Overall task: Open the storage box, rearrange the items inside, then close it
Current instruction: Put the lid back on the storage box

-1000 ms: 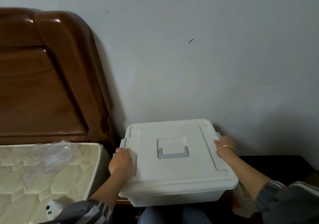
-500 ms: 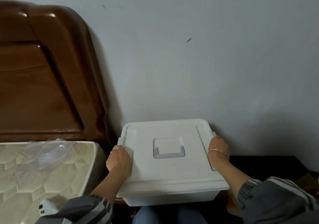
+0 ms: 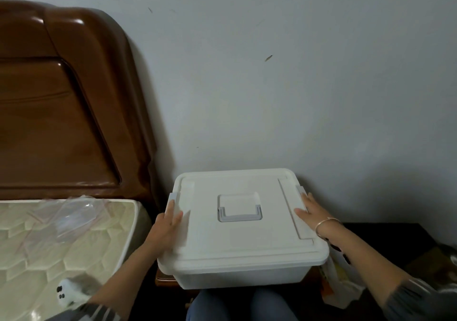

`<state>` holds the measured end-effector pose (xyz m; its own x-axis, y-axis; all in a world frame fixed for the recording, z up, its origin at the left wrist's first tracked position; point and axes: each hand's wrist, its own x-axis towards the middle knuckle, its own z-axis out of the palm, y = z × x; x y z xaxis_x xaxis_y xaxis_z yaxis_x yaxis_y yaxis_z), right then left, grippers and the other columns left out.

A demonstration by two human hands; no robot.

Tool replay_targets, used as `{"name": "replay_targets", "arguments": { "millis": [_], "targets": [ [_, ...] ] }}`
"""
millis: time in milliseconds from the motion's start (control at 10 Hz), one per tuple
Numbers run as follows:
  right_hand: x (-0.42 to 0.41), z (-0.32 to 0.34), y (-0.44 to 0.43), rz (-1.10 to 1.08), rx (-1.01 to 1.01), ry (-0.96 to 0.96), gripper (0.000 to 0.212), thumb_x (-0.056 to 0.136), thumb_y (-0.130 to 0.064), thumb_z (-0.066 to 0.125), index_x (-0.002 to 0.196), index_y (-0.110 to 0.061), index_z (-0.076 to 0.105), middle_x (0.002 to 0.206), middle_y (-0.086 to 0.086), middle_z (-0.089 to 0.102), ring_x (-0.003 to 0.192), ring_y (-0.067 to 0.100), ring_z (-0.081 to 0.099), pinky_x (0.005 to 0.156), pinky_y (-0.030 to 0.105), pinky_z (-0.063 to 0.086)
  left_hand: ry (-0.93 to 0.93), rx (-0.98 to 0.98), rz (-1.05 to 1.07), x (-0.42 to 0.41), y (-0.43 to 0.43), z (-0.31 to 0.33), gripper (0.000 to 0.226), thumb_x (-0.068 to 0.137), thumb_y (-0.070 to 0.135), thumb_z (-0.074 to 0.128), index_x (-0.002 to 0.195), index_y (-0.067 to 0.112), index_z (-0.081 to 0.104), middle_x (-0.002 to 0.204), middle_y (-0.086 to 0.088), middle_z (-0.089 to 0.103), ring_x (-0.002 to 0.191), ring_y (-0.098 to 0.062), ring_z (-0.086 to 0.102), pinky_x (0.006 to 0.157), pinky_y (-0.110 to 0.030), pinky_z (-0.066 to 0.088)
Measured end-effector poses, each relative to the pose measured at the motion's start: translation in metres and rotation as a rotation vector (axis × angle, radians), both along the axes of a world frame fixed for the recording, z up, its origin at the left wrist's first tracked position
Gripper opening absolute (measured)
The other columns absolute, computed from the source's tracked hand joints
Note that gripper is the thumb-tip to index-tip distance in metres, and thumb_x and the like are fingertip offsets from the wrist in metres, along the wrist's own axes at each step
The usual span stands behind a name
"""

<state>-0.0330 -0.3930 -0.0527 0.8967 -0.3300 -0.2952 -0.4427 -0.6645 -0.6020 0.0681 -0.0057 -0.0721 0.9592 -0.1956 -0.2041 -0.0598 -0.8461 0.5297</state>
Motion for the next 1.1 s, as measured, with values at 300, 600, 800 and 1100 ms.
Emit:
{"name": "replay_targets", "arguments": {
  "millis": [300,600,800,1100],
  "targets": [
    [-0.013,-0.017,0.003,-0.11,0.218,-0.172,0.062,0.093,-0.01,0.054,0.148,-0.013,0.026,0.159,0.005,0.005,0.146,0.015,0.008,0.115,0.029,0.012,0.027,-0.329,0.062,-0.016,0.006,0.0,0.057,0.103,0.038,0.037,0.155,0.019,0.02,0.152,-0.01,0.033,0.138,-0.027,0.035,0.113,-0.035,0.025],
    [0.014,-0.015,-0.005,-0.158,0.197,-0.15,0.064,0.092,-0.016,0.056,0.148,-0.013,0.026,0.159,0.006,0.007,0.146,0.02,0.012,0.116,0.035,0.015,0.032,-0.291,0.133,0.022,-0.008,-0.009,0.058,0.102,0.043,0.036,0.154,0.024,0.02,0.152,-0.011,0.034,0.127,-0.028,0.047,0.104,-0.035,0.033],
    [0.048,-0.011,-0.012,-0.153,0.108,-0.109,0.064,0.095,-0.017,0.051,0.15,-0.013,0.018,0.159,0.005,0.0,0.146,0.022,0.009,0.116,0.034,0.014,-0.015,-0.142,0.09,0.057,-0.028,-0.003,0.053,0.104,0.033,0.033,0.154,0.018,0.02,0.149,-0.013,0.034,0.128,-0.03,0.041,0.096,-0.034,0.036],
    [0.052,-0.014,-0.009,-0.323,0.076,-0.252,0.049,0.097,-0.016,0.046,0.144,-0.01,0.035,0.157,0.011,0.017,0.143,0.025,0.022,0.116,0.035,0.019,-0.258,-0.456,0.365,0.044,-0.039,-0.003,0.04,0.103,0.029,0.042,0.136,0.009,0.053,0.142,-0.007,0.047,0.134,-0.025,0.039,0.111,-0.041,0.03]
  ]
}}
